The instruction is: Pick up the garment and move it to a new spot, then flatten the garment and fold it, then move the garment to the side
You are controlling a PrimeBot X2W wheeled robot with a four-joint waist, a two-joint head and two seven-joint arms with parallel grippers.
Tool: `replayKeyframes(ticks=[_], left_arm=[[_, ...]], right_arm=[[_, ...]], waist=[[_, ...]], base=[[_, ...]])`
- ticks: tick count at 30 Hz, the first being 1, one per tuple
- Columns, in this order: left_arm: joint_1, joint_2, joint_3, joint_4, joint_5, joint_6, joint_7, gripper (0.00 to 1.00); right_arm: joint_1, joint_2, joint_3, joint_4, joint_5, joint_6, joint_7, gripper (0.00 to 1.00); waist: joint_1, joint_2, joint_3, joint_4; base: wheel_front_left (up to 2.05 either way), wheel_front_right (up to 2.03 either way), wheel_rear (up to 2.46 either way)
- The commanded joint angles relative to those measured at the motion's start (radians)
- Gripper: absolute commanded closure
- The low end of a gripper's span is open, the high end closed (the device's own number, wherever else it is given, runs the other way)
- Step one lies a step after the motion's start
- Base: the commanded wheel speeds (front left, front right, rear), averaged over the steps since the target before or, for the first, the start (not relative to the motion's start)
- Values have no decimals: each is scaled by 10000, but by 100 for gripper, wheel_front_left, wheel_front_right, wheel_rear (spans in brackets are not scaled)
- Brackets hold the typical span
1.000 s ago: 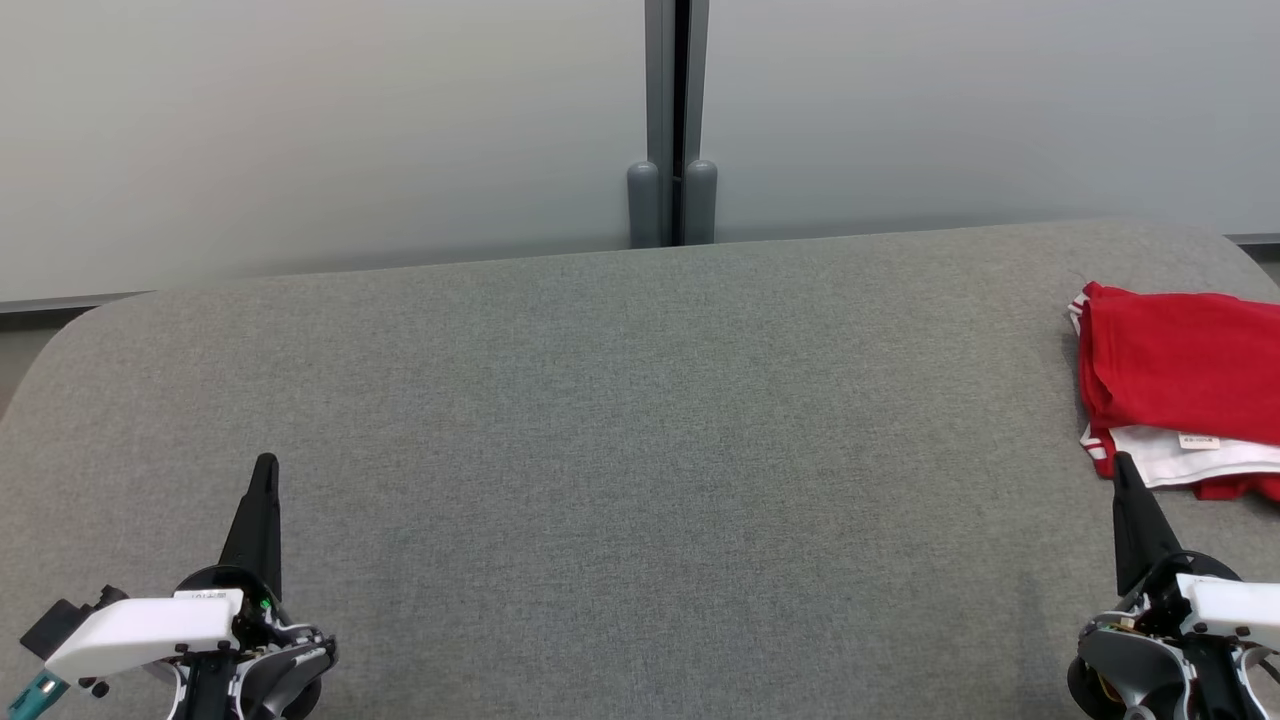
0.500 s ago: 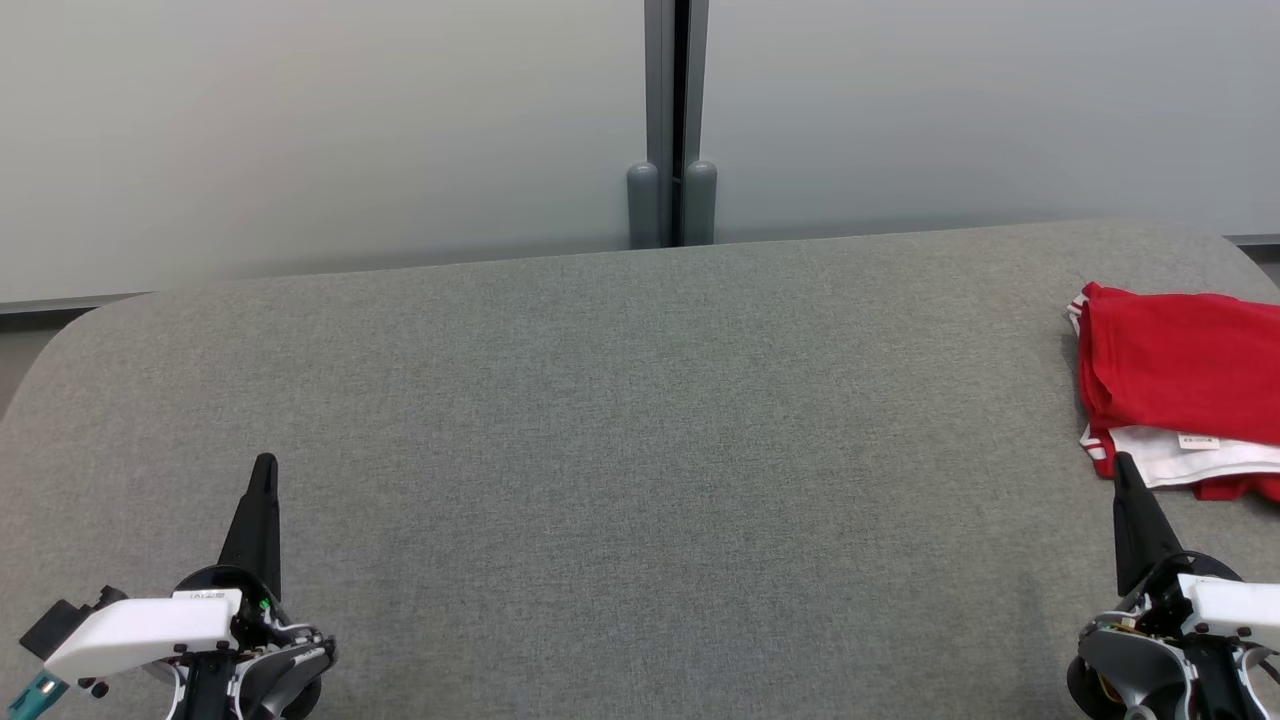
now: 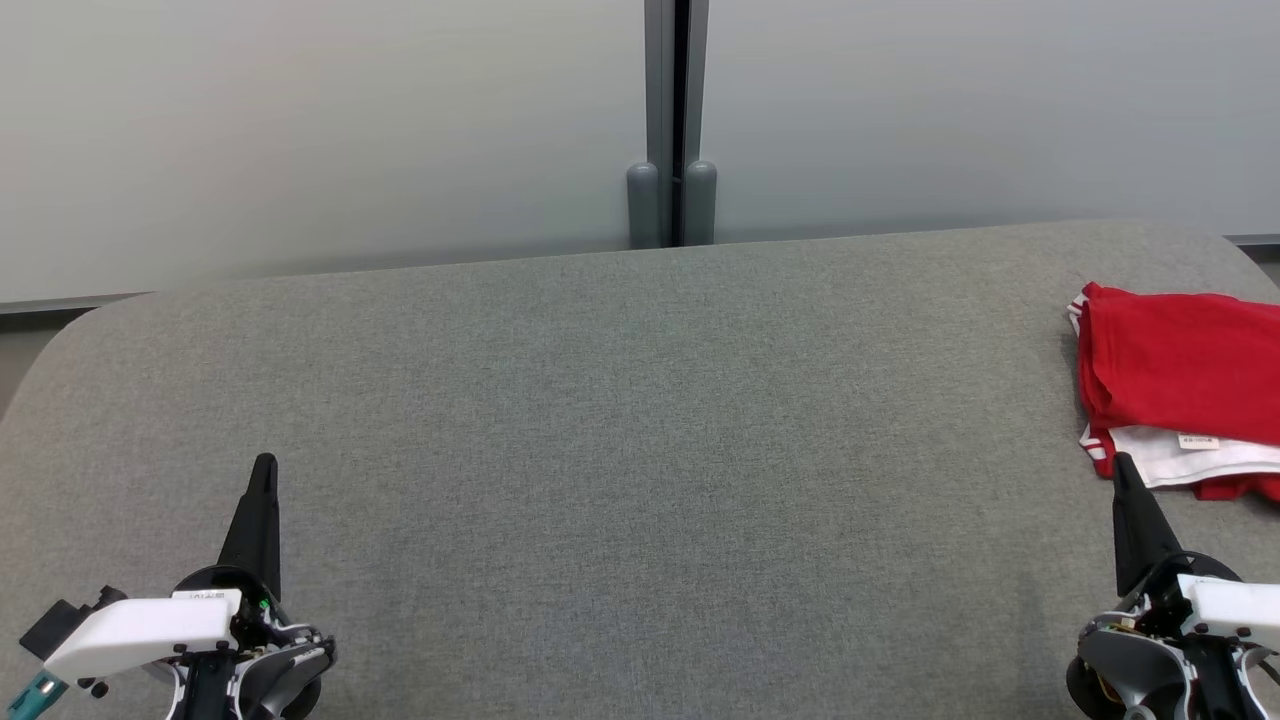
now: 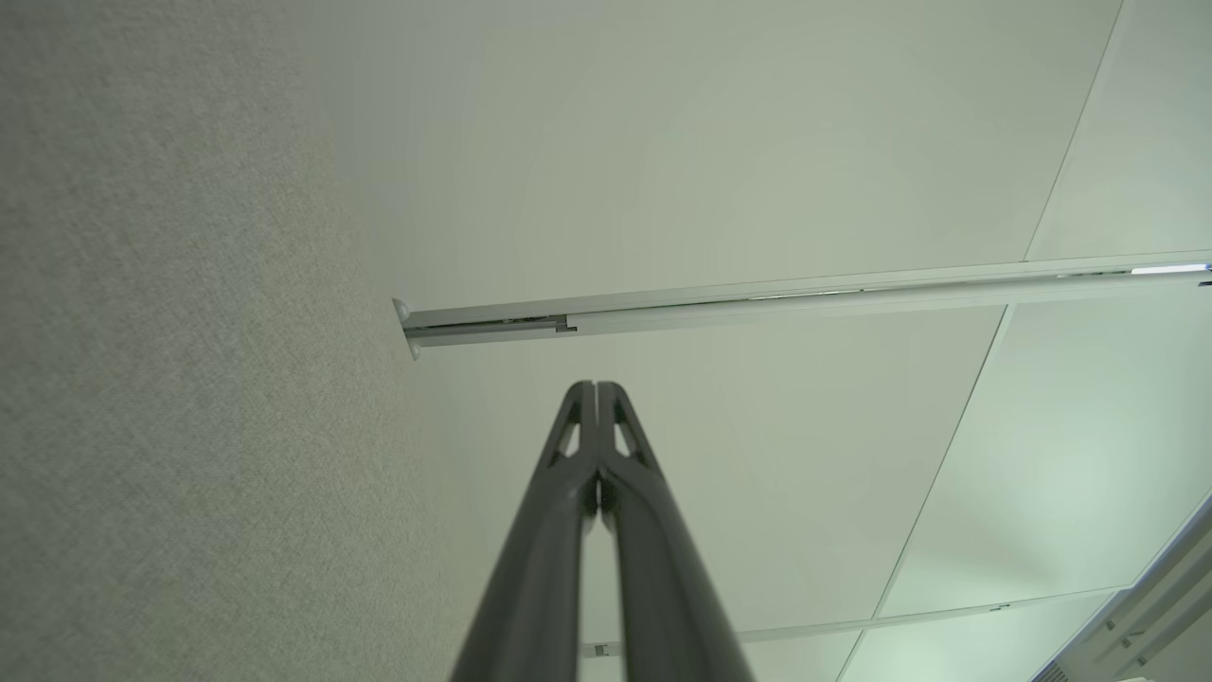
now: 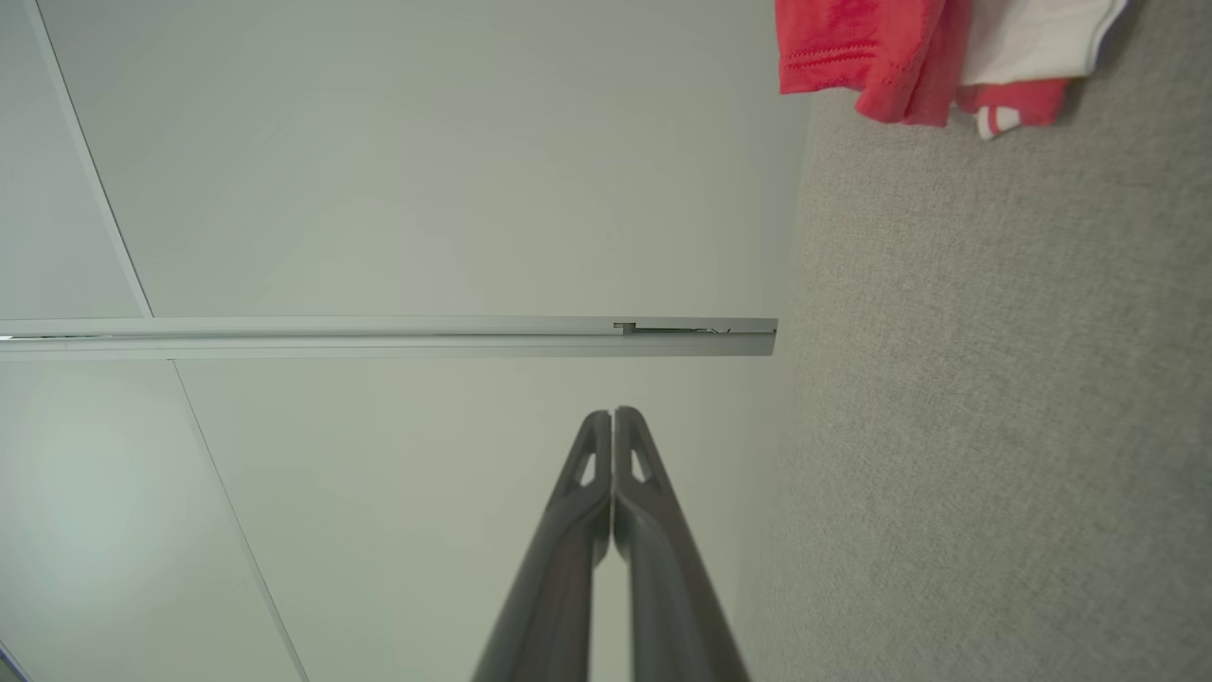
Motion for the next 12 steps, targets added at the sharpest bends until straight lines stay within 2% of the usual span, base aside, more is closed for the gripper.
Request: replayKeyframes(ticks=[1,12], left_arm=[[-122,38,36,12,0,-76,8,100],[-123,32,45,12,9,-74,12,100]], right_arm=[[-63,-22,-39,5,-55,4,59,100],[-68,-5,-66,7,-62,4,73,100]], waist=[[0,-1,0,0],[0,-1,0,0]], base=[[0,0,0],[0,0,0]])
